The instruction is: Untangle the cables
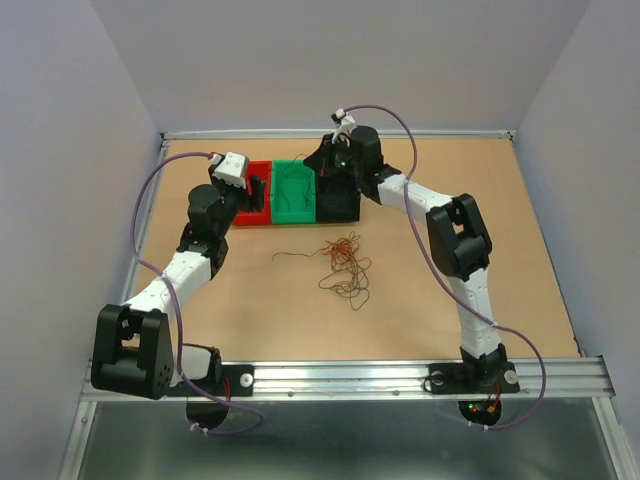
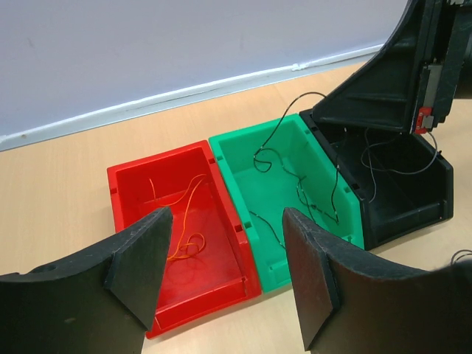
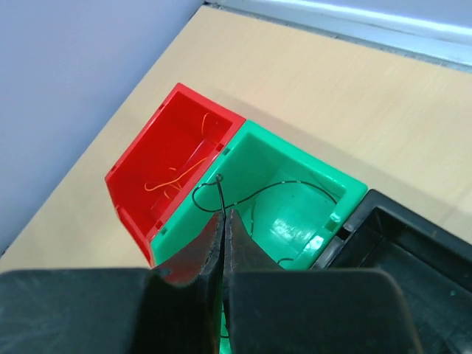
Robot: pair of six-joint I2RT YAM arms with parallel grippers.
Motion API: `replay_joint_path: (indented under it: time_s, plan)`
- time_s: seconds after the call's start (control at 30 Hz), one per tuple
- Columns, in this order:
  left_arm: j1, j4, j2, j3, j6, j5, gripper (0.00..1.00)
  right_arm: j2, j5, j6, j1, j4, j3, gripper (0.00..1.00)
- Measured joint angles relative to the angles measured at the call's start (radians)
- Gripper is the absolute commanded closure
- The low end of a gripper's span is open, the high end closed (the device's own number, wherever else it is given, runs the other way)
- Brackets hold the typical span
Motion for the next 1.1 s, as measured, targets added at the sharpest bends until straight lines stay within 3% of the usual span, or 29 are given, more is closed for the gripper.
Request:
replay_joint_path:
  time_s: [0.2,0.6,0.97,1.1]
  plan:
    - [0.000,0.000,0.010,0.002,0.007,0.000,0.28,0.015,0.024,-0.050,0.006,-0.052,0.023,0.99]
    - [0.000,-0.011,0.055,0.025,0.010,-0.021,0.28,0.055,0.375,-0.103,0.137,-0.329,0.082,1.00]
    - [0.000,-0.008,0.054,0.026,0.010,-0.064,0.28,0.300,0.522,-0.095,0.183,-0.439,0.439,0.99]
    - [0.000,-0.006,0.054,0.026,0.010,-0.064,0.28,0.331,0.582,-0.085,0.190,-0.456,0.489,0.99]
